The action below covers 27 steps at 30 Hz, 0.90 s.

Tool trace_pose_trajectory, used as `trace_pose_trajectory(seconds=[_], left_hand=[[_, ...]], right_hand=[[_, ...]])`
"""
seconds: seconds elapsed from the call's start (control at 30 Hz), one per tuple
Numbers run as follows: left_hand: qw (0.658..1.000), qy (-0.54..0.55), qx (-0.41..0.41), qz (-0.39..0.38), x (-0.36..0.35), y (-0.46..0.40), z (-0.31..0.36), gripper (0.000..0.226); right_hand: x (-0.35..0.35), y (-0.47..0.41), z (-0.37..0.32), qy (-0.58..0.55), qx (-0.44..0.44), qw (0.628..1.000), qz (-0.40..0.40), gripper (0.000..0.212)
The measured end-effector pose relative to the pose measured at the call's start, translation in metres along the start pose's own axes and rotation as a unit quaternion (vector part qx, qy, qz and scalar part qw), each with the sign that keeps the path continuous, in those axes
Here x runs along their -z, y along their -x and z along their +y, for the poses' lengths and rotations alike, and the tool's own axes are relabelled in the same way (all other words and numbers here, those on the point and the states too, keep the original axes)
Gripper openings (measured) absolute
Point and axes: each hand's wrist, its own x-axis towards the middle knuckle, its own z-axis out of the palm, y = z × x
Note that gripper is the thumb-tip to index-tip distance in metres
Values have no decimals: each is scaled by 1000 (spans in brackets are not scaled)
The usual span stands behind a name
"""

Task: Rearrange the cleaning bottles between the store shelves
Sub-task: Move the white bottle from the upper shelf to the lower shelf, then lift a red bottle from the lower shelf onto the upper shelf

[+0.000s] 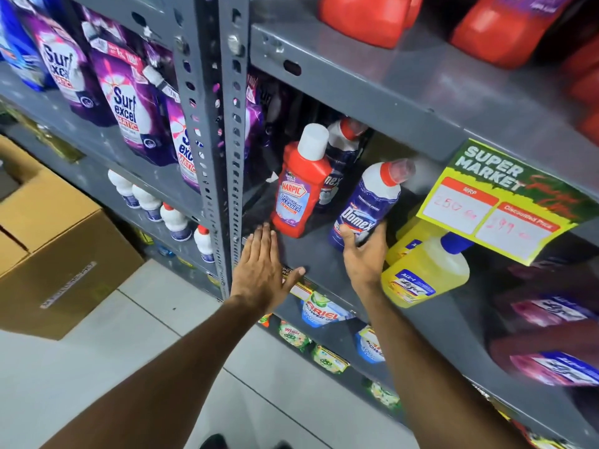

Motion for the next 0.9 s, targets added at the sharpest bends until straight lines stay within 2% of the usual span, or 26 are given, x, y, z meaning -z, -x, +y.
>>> trace_pose_trajectory(seconds=[0.2, 0.3, 0.37, 0.5, 0.67, 0.77, 0.9], left_hand=[[1000, -3, -10, 7, 0, 1, -1, 103], [1000, -7, -11, 4, -1, 1, -1, 104], [1000, -7, -10, 5, 0, 1, 0, 104], [1000, -10, -10, -9, 3, 3, 0, 105], [1000, -3, -14, -16, 6, 4, 1, 106], [1000, 2, -6, -19, 5, 4, 1, 104], [1000, 5, -5, -28, 7, 3, 1, 103]], right_hand=[[2, 10, -9, 2, -32, 999, 13, 73], [2, 50, -16, -22, -47, 997, 62, 81], [-3, 88, -18, -4, -38, 996, 78, 76], [-23, 113, -36, -30, -42, 999, -8, 61], [-47, 51, -77, -40, -5, 995, -87, 71], [-58, 26, -90, 28, 24, 994, -99, 65], [-65, 8, -95, 70, 0, 992, -103, 58]])
